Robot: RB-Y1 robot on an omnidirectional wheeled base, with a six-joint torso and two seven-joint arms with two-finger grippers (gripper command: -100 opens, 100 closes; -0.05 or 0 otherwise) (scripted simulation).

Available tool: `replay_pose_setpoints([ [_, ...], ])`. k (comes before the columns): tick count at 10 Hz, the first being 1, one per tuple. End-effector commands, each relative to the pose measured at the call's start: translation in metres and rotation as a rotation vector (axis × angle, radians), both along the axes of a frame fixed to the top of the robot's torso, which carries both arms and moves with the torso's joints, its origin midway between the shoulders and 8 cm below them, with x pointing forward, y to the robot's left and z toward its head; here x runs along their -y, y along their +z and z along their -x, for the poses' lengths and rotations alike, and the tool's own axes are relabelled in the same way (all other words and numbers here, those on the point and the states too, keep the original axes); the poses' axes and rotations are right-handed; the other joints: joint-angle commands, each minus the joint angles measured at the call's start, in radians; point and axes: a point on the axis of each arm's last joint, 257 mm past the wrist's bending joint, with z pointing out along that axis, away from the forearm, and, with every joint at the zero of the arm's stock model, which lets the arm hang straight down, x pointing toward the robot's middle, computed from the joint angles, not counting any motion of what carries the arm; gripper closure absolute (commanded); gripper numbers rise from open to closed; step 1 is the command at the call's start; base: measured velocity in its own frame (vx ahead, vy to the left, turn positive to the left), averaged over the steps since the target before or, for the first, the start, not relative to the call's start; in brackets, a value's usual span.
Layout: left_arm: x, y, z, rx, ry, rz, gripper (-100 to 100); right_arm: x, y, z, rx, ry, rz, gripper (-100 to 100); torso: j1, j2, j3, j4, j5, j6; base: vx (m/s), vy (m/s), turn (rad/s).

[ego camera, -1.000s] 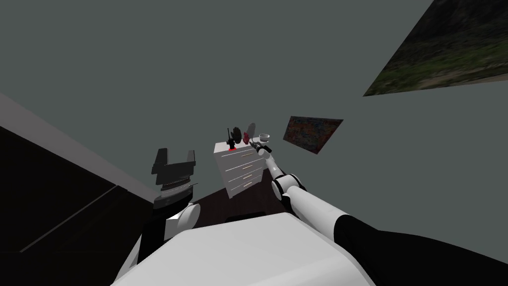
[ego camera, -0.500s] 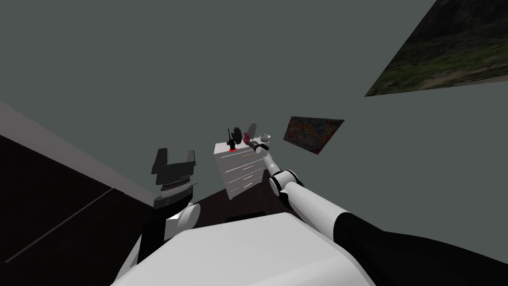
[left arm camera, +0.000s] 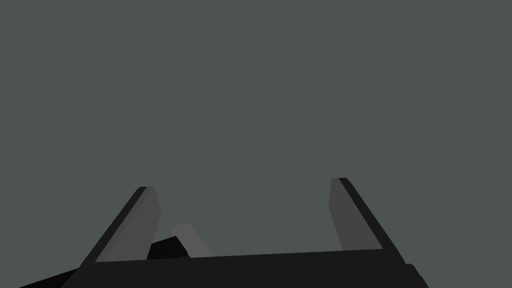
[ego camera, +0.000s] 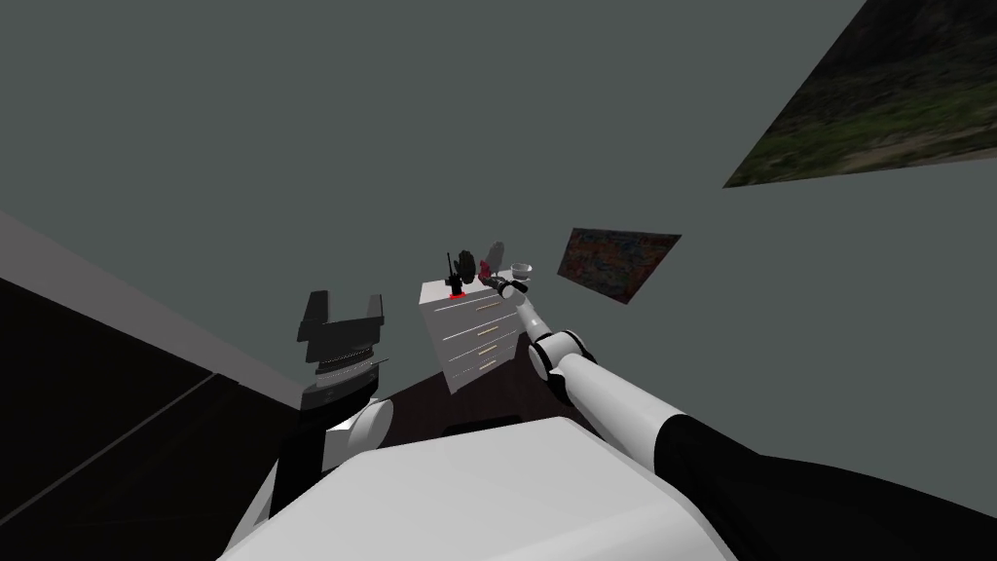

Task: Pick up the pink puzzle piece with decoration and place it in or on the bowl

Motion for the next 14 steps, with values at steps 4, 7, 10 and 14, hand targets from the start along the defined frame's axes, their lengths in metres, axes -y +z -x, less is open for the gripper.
replay_pose_setpoints([
  [4, 0.000, 0.000, 0.000, 0.000, 0.000, 0.000, 0, 0.052, -0.010, -0.004, -0.028, -0.021, 0.008, -100, 0.007, 0.000, 0.000, 0.000, 0.002, 0.000, 0.009, 0.118, 0.033],
  [7, 0.000, 0.000, 0.000, 0.000, 0.000, 0.000, 0, 0.094, -0.011, -0.004, -0.042, -0.036, -0.009, -100, 0.003, 0.001, 0.001, 0.000, 0.001, 0.000, 0.010, 0.085, 0.035],
  [10, 0.000, 0.000, 0.000, 0.000, 0.000, 0.000, 0, 0.114, -0.010, -0.003, -0.036, -0.038, 0.000, -100, 0.003, 0.001, 0.001, 0.000, 0.001, 0.000, 0.005, 0.087, 0.024],
  [14, 0.000, 0.000, 0.000, 0.000, 0.000, 0.000, 0, 0.154, -0.004, 0.000, -0.026, -0.045, -0.014, -100, 0.001, 0.001, 0.000, 0.000, 0.001, 0.000, 0.010, 0.068, 0.027],
])
